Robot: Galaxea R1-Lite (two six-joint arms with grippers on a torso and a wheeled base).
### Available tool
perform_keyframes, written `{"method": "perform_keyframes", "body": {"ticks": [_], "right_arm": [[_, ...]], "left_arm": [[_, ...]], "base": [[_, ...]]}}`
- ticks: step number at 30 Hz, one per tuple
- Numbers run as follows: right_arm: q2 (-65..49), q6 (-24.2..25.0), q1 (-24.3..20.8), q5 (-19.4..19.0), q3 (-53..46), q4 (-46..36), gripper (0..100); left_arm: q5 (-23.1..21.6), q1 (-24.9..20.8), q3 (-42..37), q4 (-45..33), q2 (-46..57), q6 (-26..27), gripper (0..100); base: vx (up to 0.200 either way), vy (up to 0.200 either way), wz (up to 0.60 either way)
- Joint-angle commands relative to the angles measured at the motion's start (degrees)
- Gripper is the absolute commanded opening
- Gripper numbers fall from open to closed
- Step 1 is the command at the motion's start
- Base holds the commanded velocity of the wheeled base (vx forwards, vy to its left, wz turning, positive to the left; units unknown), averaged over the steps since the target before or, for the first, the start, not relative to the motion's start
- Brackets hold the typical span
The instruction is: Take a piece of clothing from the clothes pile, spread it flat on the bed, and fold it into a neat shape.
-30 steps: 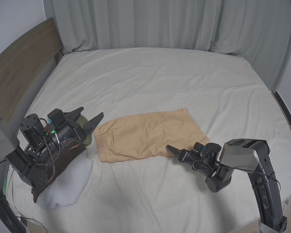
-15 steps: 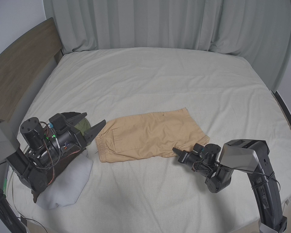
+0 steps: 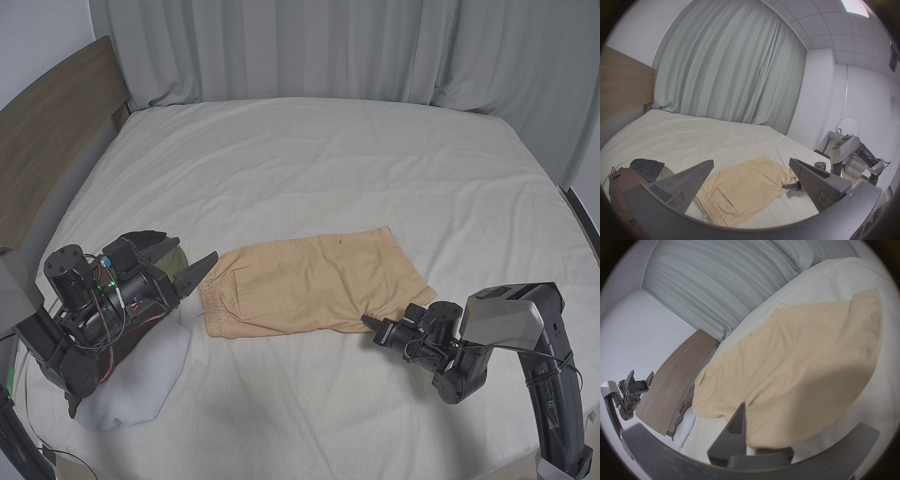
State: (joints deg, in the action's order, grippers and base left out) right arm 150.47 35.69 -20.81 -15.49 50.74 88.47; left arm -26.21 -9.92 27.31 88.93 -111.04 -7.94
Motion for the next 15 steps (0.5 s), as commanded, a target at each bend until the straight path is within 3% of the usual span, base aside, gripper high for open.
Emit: {"method": "perform_keyframes", "body": {"ticks": [1,15], "right_arm": [[-4.75,-0.01,-0.11,0.03,-5.12,0.13,0],[-14.24,-0.27,-1.08,-0.06,-22.7,0.21,0]], "left_arm": [[0.02,-0.1,0.03,0.01,-0.58,-0.15,100],[0.02,-0.1,-0.06,0.01,-1.37,-0.15,100]], "base": [[0.0,0.0,0.0],[0.0,0.0,0.0]]}}
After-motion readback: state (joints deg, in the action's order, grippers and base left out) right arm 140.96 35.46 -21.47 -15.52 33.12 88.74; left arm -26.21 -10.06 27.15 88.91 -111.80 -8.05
